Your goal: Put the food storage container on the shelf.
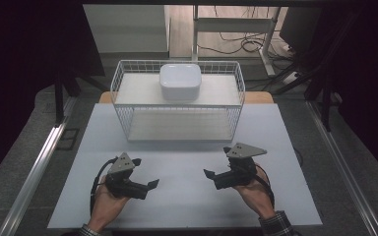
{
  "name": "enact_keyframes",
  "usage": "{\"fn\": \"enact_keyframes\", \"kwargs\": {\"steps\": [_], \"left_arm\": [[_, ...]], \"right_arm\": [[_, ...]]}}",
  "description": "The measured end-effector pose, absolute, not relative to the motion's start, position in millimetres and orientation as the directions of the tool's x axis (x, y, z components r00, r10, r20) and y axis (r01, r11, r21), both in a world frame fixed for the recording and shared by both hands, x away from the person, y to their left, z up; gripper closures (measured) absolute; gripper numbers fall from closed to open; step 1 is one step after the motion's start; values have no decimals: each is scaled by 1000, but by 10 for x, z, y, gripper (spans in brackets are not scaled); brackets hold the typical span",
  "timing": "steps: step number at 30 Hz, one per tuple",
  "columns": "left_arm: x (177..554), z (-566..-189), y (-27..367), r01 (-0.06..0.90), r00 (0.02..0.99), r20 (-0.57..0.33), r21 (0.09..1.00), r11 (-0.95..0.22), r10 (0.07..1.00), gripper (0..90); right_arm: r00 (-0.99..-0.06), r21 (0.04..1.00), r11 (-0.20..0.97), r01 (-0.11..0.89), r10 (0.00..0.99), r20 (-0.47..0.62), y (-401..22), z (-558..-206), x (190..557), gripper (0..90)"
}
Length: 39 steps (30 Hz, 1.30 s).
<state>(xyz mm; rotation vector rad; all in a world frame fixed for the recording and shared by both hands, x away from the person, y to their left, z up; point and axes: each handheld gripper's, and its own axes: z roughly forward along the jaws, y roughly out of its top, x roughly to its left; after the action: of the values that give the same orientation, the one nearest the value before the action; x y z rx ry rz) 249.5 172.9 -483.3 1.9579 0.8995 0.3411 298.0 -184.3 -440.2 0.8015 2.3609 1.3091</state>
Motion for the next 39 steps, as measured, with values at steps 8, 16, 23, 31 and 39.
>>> {"fn": "enact_keyframes", "kwargs": {"steps": [8, 16, 23, 31, 39], "left_arm": [[2373, -4928, 1865, 465, 662, -99, 832, -304, 743, 33], [2257, -5084, 1976, 493, 635, -111, 819, -292, 764, 32], [2217, -5227, 1999, 514, 628, -109, 801, -306, 770, 26], [2260, -5319, 1937, 548, 628, -111, 767, -336, 771, 19], [2283, -5369, 1864, 563, 639, -81, 727, -393, 765, 15]], "right_arm": [[-768, 851, 415, 321, 640, -22, -2000, -4514, 2921, 0], [-755, 838, 444, 317, 653, -60, -2116, -4689, 2828, 0], [-747, 843, 440, 310, 661, -71, -2198, -4817, 2789, 1], [-760, 810, 477, 340, 647, -62, -2162, -4984, 2800, 2], [-754, 780, 492, 387, 656, -39, -2152, -5069, 2837, 3]]}}
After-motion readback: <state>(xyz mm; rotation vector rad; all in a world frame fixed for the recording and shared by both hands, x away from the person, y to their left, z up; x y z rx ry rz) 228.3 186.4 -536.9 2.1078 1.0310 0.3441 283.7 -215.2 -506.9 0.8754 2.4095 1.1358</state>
